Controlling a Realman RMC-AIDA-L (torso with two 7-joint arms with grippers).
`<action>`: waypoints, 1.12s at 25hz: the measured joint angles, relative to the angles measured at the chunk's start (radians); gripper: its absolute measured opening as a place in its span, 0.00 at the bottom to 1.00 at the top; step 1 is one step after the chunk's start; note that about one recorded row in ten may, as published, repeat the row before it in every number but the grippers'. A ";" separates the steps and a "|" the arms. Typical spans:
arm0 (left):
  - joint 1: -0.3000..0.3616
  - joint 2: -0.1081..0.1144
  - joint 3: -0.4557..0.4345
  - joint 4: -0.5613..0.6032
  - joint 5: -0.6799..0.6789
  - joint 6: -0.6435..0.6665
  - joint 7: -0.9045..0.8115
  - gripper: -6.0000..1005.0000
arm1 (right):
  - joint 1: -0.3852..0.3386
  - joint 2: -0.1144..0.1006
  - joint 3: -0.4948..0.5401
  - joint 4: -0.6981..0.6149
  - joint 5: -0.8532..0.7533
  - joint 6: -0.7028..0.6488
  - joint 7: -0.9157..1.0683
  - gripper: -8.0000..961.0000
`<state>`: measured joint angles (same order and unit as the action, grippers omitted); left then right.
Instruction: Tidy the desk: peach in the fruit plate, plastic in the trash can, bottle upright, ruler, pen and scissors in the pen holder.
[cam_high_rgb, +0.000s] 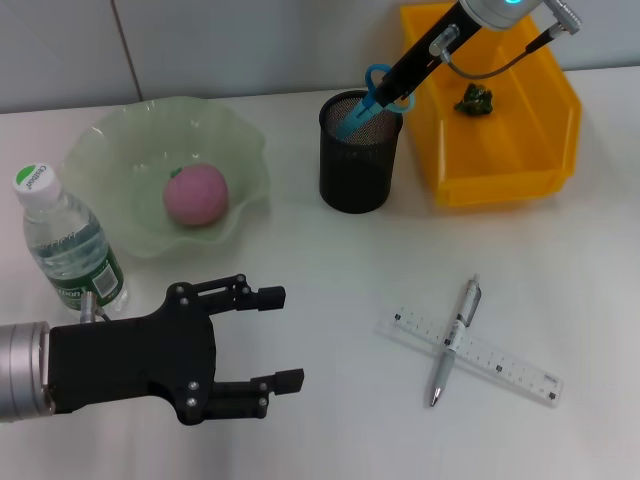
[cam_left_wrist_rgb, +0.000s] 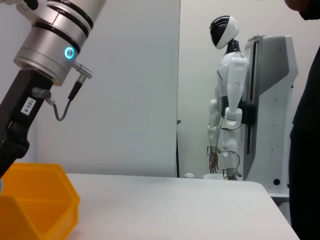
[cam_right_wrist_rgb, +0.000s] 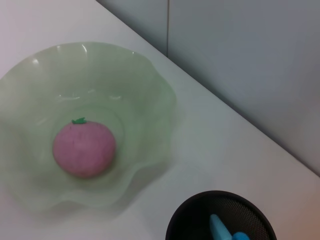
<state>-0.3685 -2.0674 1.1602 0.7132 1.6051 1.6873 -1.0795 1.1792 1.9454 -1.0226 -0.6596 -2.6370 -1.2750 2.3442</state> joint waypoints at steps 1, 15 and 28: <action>0.000 0.000 0.000 0.000 0.000 0.000 0.000 0.78 | 0.000 0.000 0.000 0.000 0.000 0.000 0.000 0.12; -0.005 0.000 -0.003 0.000 -0.005 0.004 0.001 0.78 | -0.001 0.006 0.003 -0.009 -0.030 0.000 0.049 0.19; 0.002 0.000 -0.004 0.000 -0.005 0.003 0.001 0.78 | -0.005 0.014 0.007 -0.024 -0.027 0.000 0.050 0.70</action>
<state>-0.3666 -2.0677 1.1566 0.7132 1.5998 1.6907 -1.0783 1.1747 1.9590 -1.0152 -0.6833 -2.6641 -1.2747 2.3940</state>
